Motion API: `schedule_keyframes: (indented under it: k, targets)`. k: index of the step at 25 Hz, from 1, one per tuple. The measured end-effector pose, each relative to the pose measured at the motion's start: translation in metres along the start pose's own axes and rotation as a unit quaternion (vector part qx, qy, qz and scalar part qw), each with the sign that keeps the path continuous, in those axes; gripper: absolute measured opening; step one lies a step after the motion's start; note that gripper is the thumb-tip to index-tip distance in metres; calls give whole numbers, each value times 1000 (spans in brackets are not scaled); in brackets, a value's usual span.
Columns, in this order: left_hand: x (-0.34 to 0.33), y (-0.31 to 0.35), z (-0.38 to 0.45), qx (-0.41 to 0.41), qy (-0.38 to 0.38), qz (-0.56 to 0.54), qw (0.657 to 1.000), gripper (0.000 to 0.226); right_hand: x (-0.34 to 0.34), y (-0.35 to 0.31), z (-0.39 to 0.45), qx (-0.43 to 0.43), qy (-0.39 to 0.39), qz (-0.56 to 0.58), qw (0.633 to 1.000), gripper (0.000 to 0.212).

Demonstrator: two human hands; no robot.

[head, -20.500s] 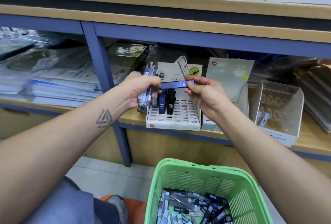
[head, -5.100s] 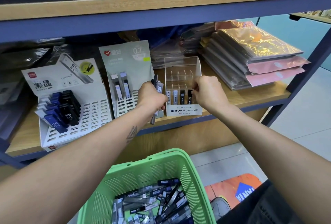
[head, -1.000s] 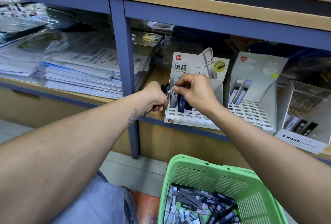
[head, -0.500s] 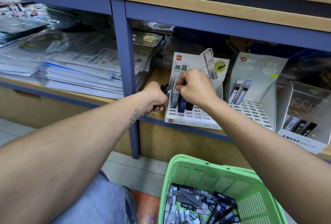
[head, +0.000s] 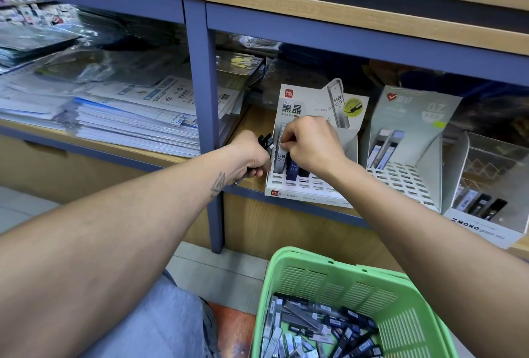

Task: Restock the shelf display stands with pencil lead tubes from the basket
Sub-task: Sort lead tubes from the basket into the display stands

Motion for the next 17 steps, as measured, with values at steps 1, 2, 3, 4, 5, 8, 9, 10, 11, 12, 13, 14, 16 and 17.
schedule_keyframes:
  k: [1,2,3,4,5,8,9,10,11,12,13,14,16,17]
  targets:
    - [0,-1,1,0,-1,-2,1000,15,2,-3,0,10,1,-19,1000,15]
    - [0,-1,2,0,-3,-3,1000,15,4,-6,1,17,-2,-34,999,17]
    - [0,-1,3,1,-5,-3,1000,15,6,-8,2,18,-10,-40,999,19]
    - [0,-1,3,2,-6,-2,1000,14,8,-10,2,13,-23,-40,999,23]
    - [0,-1,3,3,-8,-1,1000,14,10,-10,3,8,-37,-40,998,26]
    - [2,-2,0,2,-23,6,1000,17,14,-8,0,-7,-68,-42,997,33]
    - [2,-2,-1,2,-31,4,999,19,15,-6,-1,-15,-73,-34,997,34]
    - [3,-3,-2,1,-41,-1,999,20,15,-4,-3,-19,-74,-24,997,36]
    - [5,-3,-3,1,-48,-8,999,21,15,-3,-5,-21,-74,-17,997,38]
    - [7,-3,-5,2,-51,-14,999,22,14,-1,-7,-22,-74,-14,997,41]
    - [10,-2,-7,3,-48,-21,999,23,13,0,-9,-23,-73,-14,997,44]
    - [15,0,-9,0,-39,-32,999,24,13,2,-11,-27,-71,-11,997,48]
    - [26,6,-14,-15,-18,-78,997,24,15,7,-12,-51,-51,38,997,53]
    - [31,9,-17,-20,-25,-119,992,21,17,9,-13,-72,-30,89,993,51]
Point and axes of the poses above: each hand's wrist, its own z-axis towards the middle knuckle, its own x-axis out of the back of the hand, y = z × x, the point moved 4 cm from there along z, towards the middle knuckle, and after that the axes turned 1 degree about -y, right-handed, at the moved point
